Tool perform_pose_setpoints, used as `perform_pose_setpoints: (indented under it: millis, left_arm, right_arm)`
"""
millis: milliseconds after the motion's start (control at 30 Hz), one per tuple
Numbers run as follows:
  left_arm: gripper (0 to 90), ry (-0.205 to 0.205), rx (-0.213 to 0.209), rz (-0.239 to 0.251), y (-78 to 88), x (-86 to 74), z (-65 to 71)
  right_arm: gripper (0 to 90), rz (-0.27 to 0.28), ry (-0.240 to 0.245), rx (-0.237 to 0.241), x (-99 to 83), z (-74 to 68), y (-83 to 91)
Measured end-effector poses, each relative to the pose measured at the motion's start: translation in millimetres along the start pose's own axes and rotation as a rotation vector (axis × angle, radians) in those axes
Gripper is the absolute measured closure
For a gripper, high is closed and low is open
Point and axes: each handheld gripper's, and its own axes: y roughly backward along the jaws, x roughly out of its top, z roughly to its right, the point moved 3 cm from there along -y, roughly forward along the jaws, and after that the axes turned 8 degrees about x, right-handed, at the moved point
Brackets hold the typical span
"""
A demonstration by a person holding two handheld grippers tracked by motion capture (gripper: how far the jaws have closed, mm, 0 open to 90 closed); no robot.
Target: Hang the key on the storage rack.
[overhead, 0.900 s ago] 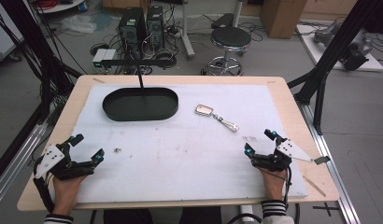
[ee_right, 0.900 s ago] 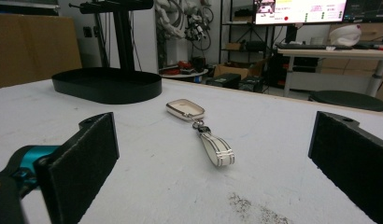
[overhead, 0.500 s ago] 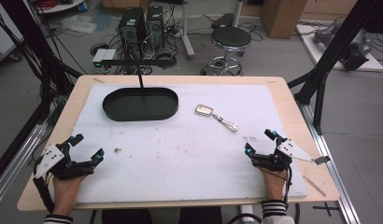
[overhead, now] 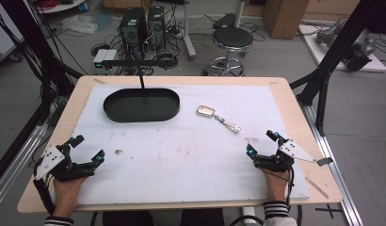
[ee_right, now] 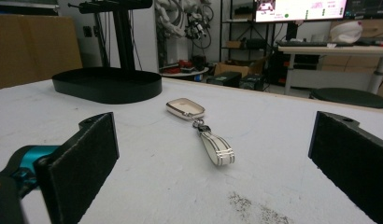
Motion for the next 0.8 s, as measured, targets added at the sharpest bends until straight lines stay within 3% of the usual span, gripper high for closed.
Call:
perform_pose_setpoints:
  millis: [200, 433, 567, 667, 700, 800]
  left_arm:
    - [1.7, 0.001, 0.003, -0.001, -0.1, 0.0, -0.3]
    - [1.7, 0.007, 0.005, 0.0, -0.3, 0.0, -0.3]
    - [1.7, 0.007, 0.009, -0.002, -0.2, 0.0, -0.6]
    - [1.7, 0.007, 0.011, 0.0, -0.3, 0.1, -0.4]
    - [1.7, 0.008, 0.009, -0.001, -0.2, 0.1, -0.7]
    - [1.7, 0.008, 0.009, -0.001, -0.3, 0.1, -1.1]
  right_arm:
    - [0.6, -0.031, 0.014, 0.013, 12.8, 4.1, -4.5]
    - [0.6, -0.124, 0.041, 0.052, 38.7, 13.7, -19.0]
    - [0.7, -0.224, 0.052, 0.063, 52.5, 21.4, -36.1]
    - [0.7, -0.262, 0.018, 0.071, 54.9, 25.2, -42.7]
    - [0.7, -0.296, 0.002, 0.093, 56.4, 29.2, -49.9]
    - [0.7, -0.373, 0.028, 0.11, 58.0, 32.7, -61.0]
